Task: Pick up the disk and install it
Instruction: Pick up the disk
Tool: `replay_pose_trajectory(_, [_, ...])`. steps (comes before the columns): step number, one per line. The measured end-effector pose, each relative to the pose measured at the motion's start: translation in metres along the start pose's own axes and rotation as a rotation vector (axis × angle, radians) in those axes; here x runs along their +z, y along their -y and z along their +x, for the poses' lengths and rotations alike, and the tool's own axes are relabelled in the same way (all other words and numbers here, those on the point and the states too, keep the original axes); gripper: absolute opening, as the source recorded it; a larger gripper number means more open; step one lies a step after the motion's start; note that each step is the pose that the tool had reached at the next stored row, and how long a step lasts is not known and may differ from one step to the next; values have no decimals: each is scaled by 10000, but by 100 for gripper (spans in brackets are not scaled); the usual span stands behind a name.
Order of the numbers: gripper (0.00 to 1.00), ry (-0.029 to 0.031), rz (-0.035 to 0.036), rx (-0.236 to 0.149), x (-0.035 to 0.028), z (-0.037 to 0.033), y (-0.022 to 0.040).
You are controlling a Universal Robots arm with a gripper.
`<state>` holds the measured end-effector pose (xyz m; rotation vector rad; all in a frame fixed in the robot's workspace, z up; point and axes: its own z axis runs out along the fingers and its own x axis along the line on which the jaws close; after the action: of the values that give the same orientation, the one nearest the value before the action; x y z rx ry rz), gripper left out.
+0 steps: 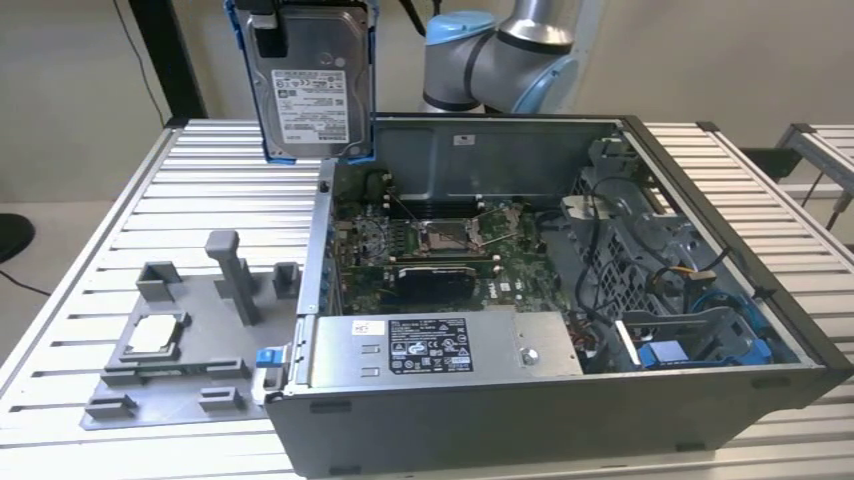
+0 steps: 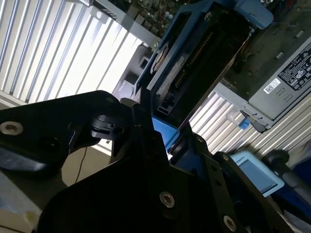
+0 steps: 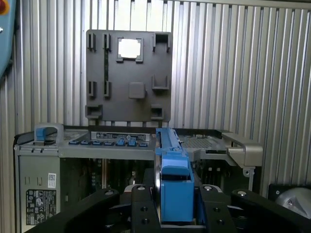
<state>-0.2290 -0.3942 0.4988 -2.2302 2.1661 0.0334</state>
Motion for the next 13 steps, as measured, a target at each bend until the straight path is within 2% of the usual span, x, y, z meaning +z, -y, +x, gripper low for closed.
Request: replay_pose_trajectory(13, [0,0,0,0,1,2,64])
